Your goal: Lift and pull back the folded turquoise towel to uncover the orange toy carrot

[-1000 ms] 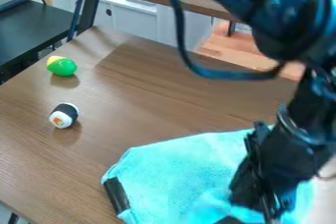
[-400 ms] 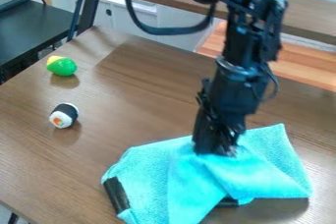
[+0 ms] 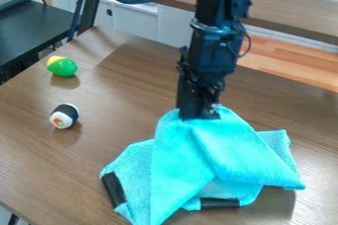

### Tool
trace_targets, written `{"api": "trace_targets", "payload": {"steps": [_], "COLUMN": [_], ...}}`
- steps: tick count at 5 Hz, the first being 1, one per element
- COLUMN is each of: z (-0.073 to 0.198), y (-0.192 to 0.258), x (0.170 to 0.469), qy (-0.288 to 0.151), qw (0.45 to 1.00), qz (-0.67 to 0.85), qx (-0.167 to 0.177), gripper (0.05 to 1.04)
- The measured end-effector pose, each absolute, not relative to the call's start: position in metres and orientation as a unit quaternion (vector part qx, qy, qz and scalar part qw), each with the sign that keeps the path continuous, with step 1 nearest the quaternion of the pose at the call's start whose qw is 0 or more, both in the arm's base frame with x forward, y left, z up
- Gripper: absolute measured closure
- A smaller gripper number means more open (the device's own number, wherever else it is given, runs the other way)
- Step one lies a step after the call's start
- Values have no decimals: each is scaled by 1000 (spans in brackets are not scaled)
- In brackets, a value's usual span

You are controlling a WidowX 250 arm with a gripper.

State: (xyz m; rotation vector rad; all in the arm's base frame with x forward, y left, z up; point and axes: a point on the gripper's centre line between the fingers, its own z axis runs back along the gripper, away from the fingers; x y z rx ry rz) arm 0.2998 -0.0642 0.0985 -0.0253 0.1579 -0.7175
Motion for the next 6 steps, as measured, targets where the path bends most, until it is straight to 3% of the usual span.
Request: {"api": "trace_targets", "payload": {"steps": [2,6], "z": [128,121], "y": [-21,29], "x": [328,374], "qy": [60,62], "qw": [952,980], "qz": [-300,-169], "qx": [-32,-86], "gripper": [1034,1033]}}
